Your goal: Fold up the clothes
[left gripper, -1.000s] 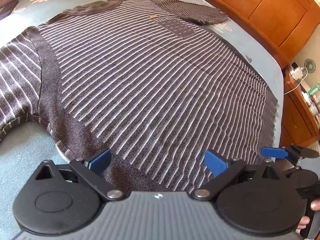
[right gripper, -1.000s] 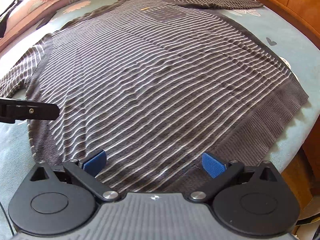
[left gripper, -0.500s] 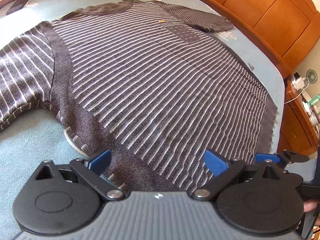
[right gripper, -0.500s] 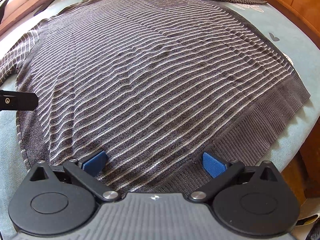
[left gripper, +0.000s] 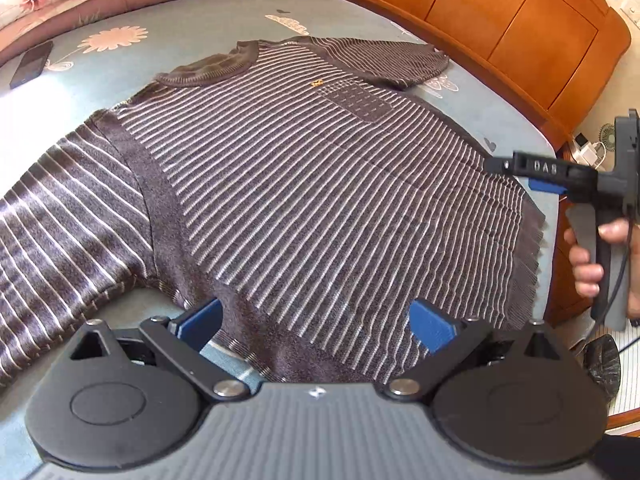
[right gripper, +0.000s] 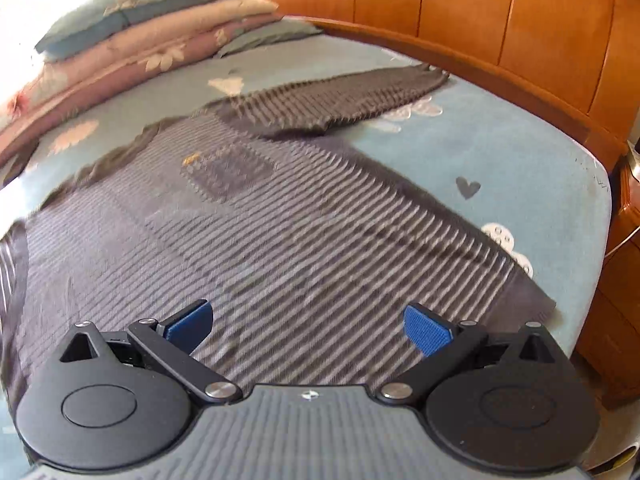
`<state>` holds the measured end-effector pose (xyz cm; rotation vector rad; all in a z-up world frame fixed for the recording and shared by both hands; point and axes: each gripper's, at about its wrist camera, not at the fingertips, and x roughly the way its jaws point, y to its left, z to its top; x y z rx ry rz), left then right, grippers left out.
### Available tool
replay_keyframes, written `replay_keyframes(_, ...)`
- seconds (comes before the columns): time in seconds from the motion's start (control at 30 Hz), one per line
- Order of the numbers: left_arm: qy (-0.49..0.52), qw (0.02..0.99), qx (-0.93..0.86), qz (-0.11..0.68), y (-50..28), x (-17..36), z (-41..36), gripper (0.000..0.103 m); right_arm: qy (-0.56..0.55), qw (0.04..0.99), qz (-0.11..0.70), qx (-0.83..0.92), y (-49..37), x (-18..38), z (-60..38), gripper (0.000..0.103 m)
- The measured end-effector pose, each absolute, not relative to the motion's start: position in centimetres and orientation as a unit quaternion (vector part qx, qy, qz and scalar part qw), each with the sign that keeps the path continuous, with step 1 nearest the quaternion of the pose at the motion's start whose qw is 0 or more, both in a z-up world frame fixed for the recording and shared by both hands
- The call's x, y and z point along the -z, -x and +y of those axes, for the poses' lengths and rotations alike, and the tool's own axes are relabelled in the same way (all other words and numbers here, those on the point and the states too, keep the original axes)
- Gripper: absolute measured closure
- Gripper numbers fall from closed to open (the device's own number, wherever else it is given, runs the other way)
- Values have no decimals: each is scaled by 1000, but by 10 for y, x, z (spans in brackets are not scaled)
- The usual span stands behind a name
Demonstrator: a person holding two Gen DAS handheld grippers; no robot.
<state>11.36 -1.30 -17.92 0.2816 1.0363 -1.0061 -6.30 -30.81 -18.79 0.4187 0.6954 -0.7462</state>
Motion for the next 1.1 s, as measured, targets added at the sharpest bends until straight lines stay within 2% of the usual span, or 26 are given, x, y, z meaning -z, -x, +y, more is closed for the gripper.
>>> replay_keyframes(0.1, -137, 749, 443, 474, -125, 177, -23, 4, -208, 865, 286, 357, 42, 186, -347, 0)
replay_keyframes(0.27, -117, 765, 408, 485, -133, 178, -63, 4, -227, 879, 259, 329, -6, 197, -413, 0)
replay_keyframes(0.5, -73, 786, 377, 485, -145, 173, -140, 4, -377, 851, 241, 276, -40, 240, -498, 0)
replay_keyframes(0.7, -105, 785, 400, 461, -158, 163, -208, 4, -475, 820, 210, 239, -28, 280, -524, 0)
replay_keyframes(1.1, -144, 745, 460, 461, -146, 168, -296, 4, -557, 792, 169, 185, 51, 295, -552, 0)
